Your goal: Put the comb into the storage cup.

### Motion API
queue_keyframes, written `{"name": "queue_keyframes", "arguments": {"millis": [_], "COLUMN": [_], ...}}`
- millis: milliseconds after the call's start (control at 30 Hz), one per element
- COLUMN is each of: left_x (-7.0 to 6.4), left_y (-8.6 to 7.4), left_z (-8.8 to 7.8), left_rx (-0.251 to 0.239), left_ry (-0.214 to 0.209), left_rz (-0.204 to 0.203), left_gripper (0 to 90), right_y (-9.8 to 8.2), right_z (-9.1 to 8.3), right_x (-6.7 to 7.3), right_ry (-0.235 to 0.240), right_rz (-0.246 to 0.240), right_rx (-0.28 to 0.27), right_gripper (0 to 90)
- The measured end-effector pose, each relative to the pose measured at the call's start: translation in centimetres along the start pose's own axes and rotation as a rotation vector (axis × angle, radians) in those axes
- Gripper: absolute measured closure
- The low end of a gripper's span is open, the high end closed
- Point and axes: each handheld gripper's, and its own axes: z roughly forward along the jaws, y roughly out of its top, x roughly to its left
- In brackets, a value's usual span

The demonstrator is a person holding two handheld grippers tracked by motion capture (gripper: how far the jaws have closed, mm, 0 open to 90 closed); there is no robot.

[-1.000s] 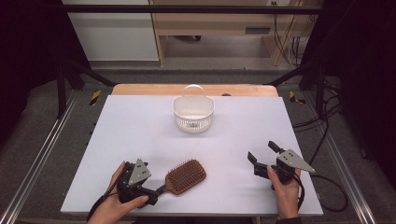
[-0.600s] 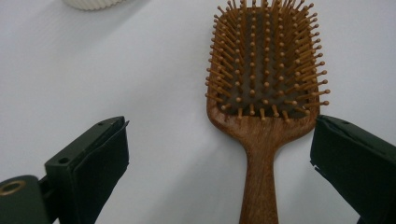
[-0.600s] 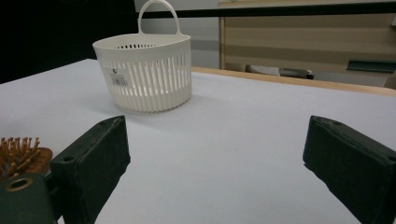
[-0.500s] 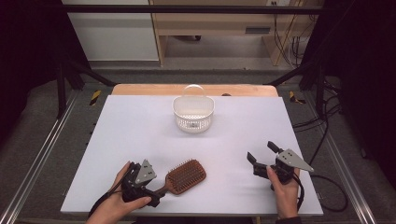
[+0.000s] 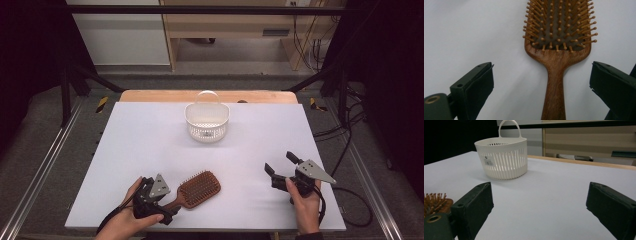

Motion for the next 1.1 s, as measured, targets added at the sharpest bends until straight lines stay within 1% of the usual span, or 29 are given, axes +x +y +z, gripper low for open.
{"name": "queue_keyframes", "arguments": {"millis": [167,300,433,633,733,767,833,867,900,933,967,1067,1100], "left_x": [-0.05,-0.37,-0.44,-0.27,-0.31,-0.30,-0.17,-0.09,-0.04,0.03,0.06,0.08,0.07], "left_y": [0.23,0.55,0.54,0.50,0.43,0.42,0.45,0.50,0.53,0.61,0.66,0.93,1.01], "left_z": [0.55,0.28,0.31,0.41,0.52,0.52,0.55,0.56,0.56,0.57,0.58,0.56,0.56], "left_rx": [0.012,0.010,0.031,0.044,0.069,0.070,0.071,0.077,0.083,0.096,0.104,0.140,0.152], "left_ry": [-0.002,-0.006,-0.011,-0.010,-0.018,-0.018,-0.017,-0.024,-0.030,-0.038,-0.043,-0.082,-0.091], "left_rz": [0.006,0.017,0.024,0.017,0.029,0.030,0.012,0.011,0.014,0.017,0.017,0.010,0.015], "left_gripper": [5.4,5.9,5.6,6.7,7.6,8.6,12.2,13.1,17.7,20.9,22.1,29.8,31.7], "right_y": [0.10,0.05,0.05,0.07,0.08,0.08,0.08,0.07,0.07,0.07,0.07,0.07,0.07], "right_z": [-0.06,-0.04,0.05,-0.01,-0.02,-0.03,-0.03,-0.02,-0.01,0.00,0.01,-0.02,-0.02], "right_x": [-0.08,0.06,0.16,0.11,0.13,0.11,0.04,0.03,0.02,0.02,0.03,0.02,0.00], "right_ry": [-0.001,0.001,0.005,0.004,0.006,0.007,0.006,0.006,0.007,0.008,0.009,0.010,0.010], "right_rz": [0.002,-0.002,-0.005,0.001,0.000,0.000,0.001,0.003,0.004,0.003,0.003,0.006,0.007], "right_rx": [-0.009,-0.006,-0.003,-0.005,-0.005,-0.005,-0.004,-0.002,-0.002,-0.001,-0.001,0.000,0.000], "right_gripper": [7.5,7.4,7.5,7.5,7.6,7.6,7.6,7.6,7.6,7.7,7.7,7.6,7.6]}}
